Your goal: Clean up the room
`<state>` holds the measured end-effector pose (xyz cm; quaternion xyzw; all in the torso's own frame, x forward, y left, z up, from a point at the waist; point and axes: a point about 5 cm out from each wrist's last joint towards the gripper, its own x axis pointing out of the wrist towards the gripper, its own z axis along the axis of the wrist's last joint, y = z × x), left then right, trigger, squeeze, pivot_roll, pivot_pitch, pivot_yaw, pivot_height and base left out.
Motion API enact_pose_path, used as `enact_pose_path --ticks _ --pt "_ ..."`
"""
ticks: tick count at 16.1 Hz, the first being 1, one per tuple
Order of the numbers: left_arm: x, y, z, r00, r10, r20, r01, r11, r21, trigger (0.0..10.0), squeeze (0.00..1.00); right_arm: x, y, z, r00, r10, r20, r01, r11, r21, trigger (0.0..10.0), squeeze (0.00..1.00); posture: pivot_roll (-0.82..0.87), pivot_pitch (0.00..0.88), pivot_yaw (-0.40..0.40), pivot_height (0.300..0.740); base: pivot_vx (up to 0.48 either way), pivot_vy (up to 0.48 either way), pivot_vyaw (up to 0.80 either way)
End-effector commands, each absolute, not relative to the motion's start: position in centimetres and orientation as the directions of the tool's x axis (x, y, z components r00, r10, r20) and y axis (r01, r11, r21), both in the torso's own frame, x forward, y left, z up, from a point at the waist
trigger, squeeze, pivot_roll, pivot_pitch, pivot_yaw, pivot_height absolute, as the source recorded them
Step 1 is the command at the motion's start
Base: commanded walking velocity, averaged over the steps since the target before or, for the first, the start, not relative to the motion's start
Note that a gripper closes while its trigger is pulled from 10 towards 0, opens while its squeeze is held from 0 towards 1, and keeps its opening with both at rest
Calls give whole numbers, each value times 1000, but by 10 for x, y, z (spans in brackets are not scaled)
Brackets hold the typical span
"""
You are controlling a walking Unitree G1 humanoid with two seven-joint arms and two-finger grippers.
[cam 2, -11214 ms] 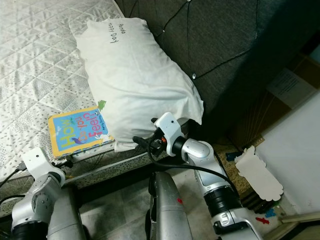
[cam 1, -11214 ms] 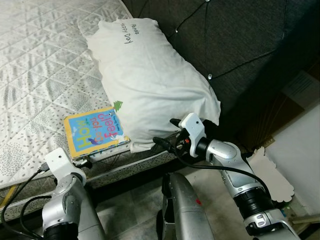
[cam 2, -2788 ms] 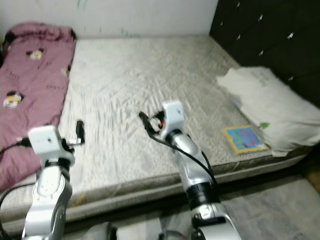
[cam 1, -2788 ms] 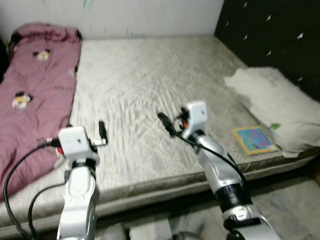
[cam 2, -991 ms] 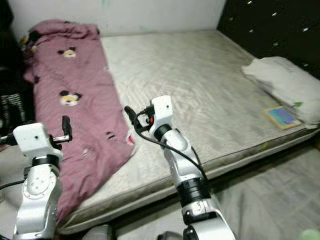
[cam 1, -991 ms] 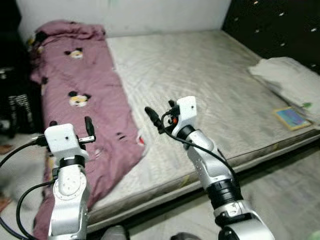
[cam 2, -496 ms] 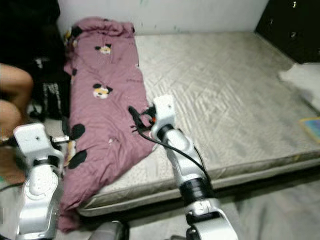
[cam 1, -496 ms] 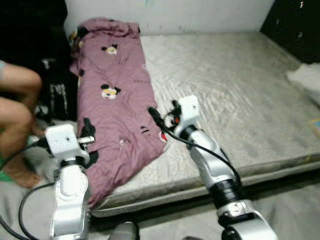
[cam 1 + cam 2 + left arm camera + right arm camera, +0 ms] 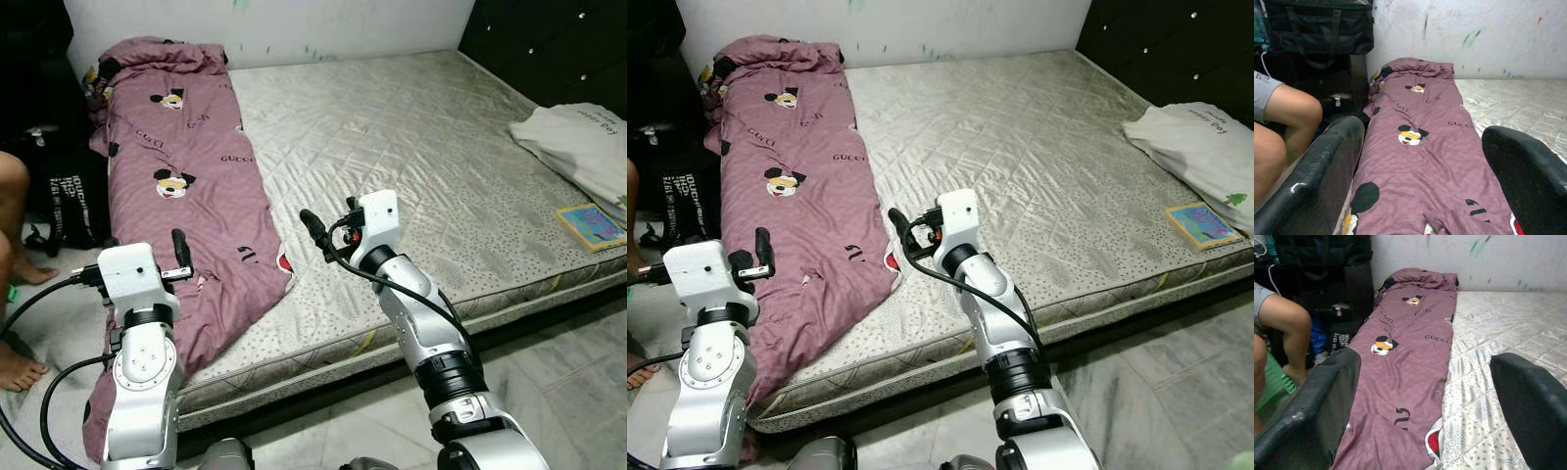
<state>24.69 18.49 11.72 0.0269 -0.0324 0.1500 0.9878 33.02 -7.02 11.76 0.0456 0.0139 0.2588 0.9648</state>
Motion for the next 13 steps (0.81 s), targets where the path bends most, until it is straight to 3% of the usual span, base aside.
enact_pose_path --ticks 1,8,10,13 --pt "247 186 118 951 298 76 -302 952 47 10000 0 331 -69 120 866 501 4 -499 862 91 10000 0 12 0 -55 740 0 0 0" --pt "248 186 118 951 299 77 -303 952 46 10000 0 331 -69 120 867 498 2 -496 864 84 10000 0 11 0 -54 740 0 0 0" --pt "245 194 123 940 321 112 -329 942 70 10000 0 336 -71 142 862 501 78 -503 864 9 10000 0 7 0 -49 740 0 0 800" --pt "244 195 123 933 340 115 -350 933 80 10000 0 337 -73 141 873 481 80 -485 874 40 10000 0 8 0 -48 740 0 0 533"
